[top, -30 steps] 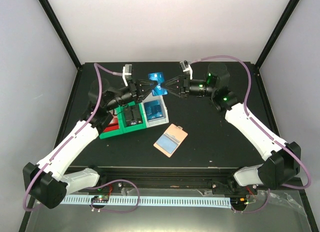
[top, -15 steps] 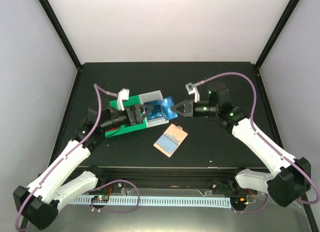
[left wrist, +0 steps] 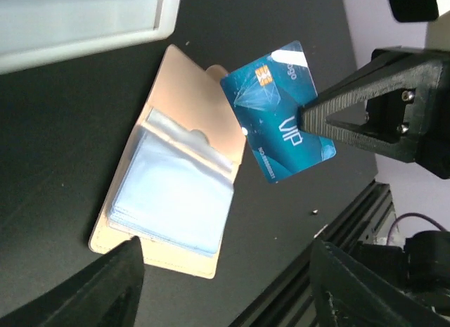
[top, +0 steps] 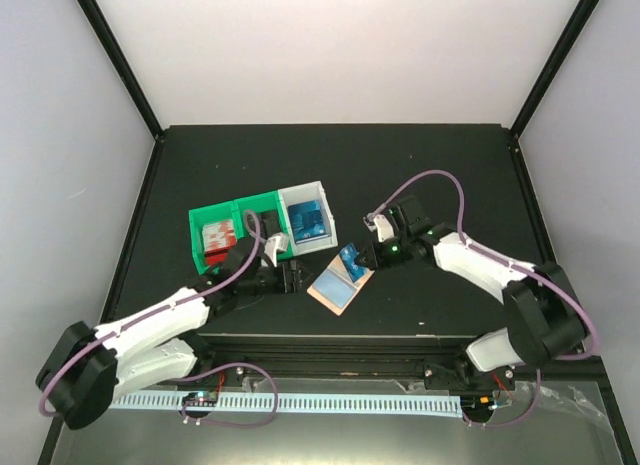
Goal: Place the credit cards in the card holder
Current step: Insert the credit card into the card holder.
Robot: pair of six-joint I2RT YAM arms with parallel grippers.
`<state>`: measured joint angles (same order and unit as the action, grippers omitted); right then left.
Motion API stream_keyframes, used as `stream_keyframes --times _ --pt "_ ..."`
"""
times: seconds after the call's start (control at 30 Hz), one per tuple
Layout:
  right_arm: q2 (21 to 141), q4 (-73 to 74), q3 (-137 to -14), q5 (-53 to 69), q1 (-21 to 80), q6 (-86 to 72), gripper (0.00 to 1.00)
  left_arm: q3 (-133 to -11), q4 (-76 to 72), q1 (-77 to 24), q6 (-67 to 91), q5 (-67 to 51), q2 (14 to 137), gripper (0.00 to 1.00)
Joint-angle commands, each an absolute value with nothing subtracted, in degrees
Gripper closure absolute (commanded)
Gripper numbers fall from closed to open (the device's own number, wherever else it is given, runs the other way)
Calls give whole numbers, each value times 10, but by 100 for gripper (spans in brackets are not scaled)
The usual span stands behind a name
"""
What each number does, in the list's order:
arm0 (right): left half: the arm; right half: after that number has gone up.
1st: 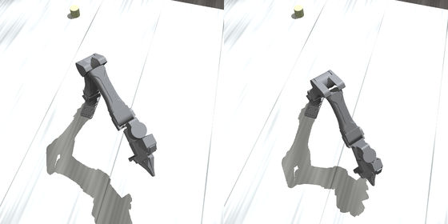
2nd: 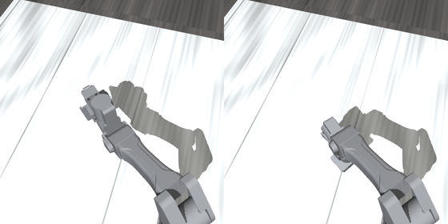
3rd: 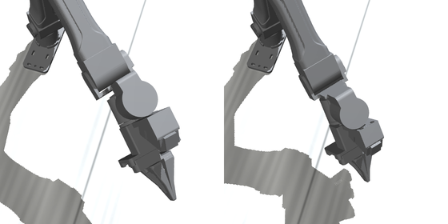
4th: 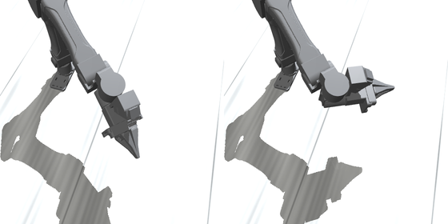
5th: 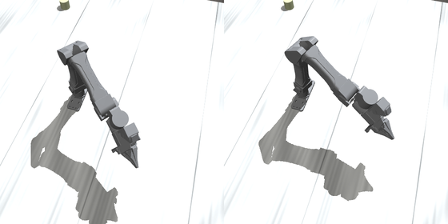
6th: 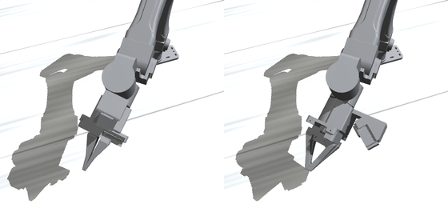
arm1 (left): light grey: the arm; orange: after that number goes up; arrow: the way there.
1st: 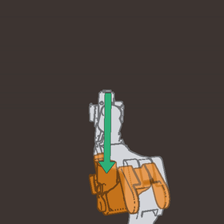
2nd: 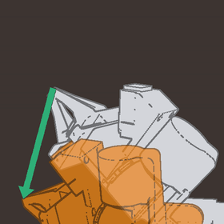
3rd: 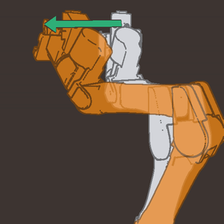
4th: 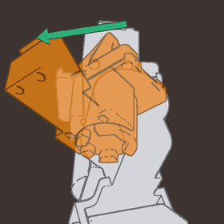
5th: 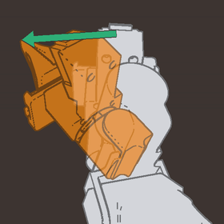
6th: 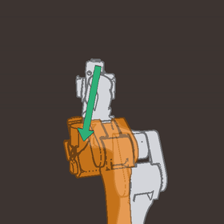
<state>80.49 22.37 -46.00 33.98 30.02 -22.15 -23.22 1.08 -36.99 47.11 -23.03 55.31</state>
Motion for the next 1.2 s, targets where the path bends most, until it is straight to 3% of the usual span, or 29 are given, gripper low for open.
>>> stream_keyframes --times 0.0,0.33,0.67,0.93,1.17 --pt "858 207 -484 322 300 -172 99 -241 -42 -404 500 -158 607 38" --pt "923 134 -458 366 301 -158 99 -256 -44 -423 515 -119 717 50" --pt "922 30 -362 407 317 -215 99 -253 2 -427 509 -86 730 65" --pt "906 -33 -314 402 329 -287 99 -237 2 -456 532 -82 729 61" --pt "924 -54 -315 405 340 -314 99 -233 7 -475 552 -64 730 63"
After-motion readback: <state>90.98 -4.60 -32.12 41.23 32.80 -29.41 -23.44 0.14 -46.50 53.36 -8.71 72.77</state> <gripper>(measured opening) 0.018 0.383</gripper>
